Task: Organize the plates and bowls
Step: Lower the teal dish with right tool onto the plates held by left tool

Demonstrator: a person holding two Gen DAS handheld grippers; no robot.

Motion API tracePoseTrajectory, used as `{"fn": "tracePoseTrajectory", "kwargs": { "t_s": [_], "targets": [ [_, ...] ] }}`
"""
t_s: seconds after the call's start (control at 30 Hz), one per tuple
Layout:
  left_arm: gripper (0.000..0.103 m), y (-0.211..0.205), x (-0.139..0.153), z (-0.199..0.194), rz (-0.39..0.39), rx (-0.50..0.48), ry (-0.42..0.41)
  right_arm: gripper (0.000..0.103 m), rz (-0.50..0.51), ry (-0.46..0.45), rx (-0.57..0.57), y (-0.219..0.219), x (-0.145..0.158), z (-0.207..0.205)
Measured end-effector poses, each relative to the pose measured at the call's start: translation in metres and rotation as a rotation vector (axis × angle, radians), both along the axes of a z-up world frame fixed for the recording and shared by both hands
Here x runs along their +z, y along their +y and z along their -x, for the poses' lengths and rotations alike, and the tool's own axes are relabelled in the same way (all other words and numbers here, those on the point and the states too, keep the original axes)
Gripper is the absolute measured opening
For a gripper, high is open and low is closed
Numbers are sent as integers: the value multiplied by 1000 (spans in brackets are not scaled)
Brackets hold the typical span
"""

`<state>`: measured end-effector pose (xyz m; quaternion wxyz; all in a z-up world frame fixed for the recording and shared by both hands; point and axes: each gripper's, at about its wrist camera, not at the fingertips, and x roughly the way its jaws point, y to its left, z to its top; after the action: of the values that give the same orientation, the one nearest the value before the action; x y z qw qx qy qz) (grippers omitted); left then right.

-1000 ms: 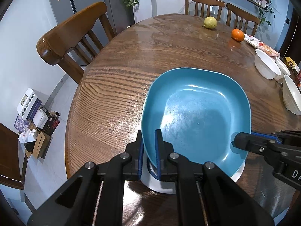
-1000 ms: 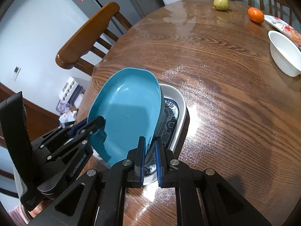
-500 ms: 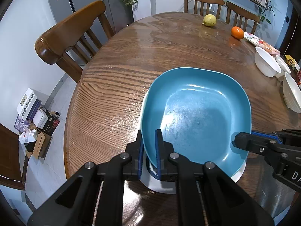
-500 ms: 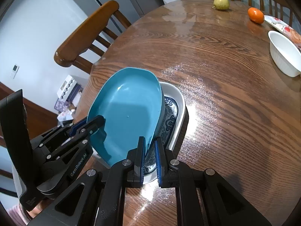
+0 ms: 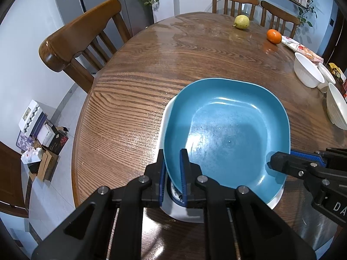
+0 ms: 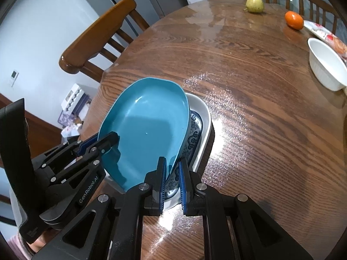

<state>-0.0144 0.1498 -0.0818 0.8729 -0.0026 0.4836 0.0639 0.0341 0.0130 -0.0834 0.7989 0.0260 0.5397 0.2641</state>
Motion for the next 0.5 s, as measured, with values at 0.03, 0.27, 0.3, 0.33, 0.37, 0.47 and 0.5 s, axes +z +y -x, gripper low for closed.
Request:
{"fn": "tracePoseTrajectory", "kwargs": {
  "t_s": [0.03, 0.27, 0.3, 0.33, 0.37, 0.47, 0.5],
  "targets": [
    [13, 0, 0, 0, 0, 0, 2, 11, 3, -4, -1, 0, 0, 1],
    [14, 0, 1, -1, 12, 9, 8, 11, 12, -31, -16, -3, 6, 3],
    [14, 0, 1, -1, 18, 10, 7, 11, 17, -43, -18, -4, 8, 4],
    [17, 0, 3, 0, 22, 12, 3, 11, 16, -54, -20, -6, 11, 4],
    [19, 0, 5, 0, 24, 14, -2, 12, 4, -63, -20, -8, 14, 5],
    [51, -3, 15, 2, -1, 30, -39, 12, -18, -92, -38, -21, 22, 6],
    [55, -4, 17, 2, -4, 32, -50, 12, -26, -101, -49, -28, 25, 6]
  ]
}}
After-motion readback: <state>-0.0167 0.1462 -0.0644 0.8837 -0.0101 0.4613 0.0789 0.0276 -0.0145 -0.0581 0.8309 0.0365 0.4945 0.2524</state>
